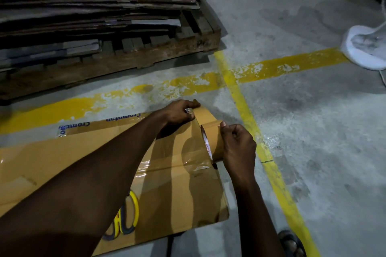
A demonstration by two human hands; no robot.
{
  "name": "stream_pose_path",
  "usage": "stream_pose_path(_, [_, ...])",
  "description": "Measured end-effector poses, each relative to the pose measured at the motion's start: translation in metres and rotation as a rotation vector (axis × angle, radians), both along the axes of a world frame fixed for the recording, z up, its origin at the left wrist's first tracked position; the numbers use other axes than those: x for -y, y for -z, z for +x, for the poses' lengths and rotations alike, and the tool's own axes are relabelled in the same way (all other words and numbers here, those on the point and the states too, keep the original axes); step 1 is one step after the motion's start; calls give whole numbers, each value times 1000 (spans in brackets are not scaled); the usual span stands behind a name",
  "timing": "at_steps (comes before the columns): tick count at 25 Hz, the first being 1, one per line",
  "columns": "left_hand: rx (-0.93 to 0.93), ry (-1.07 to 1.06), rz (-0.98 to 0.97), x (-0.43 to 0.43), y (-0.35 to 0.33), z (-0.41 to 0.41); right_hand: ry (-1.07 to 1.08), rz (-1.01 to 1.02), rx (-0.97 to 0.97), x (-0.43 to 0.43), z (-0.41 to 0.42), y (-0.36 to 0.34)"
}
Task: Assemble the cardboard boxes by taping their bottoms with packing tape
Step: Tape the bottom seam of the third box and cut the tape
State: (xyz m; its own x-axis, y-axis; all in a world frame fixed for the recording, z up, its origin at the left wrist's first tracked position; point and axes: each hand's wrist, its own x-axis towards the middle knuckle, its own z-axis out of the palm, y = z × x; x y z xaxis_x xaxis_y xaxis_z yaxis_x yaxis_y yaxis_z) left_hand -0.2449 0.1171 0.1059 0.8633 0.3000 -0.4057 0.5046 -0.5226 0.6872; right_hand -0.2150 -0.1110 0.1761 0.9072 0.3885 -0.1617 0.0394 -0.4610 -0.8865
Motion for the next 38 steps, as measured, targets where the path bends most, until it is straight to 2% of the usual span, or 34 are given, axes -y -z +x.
stream_pose_path(3, [-22, 11, 12, 2, -3, -2, -5, 12, 8, -1, 0, 3])
stream_pose_path(8, [-253, 125, 32, 4, -12, -2, -8, 1, 21, 4, -1, 8])
stream_pose_path(12, [-248, 96, 108, 4, -13, -4, -90, 25, 25, 7, 6, 8])
stream_pose_path(18, [-271, 24, 312, 14, -9, -11, -262, 63, -146, 46, -9, 9])
stream_pose_path(21, [-361, -47, 371, 11, 0, -11, -223, 34, -52, 66, -23, 9])
stream_pose_path(33, [-300, -130, 291, 17, -1, -15, -115, -8, -141, 144, -77, 11])
stream_pose_path(38, [-221, -179, 279, 19, 2, -20, -36, -135, -20, 157, -92, 14])
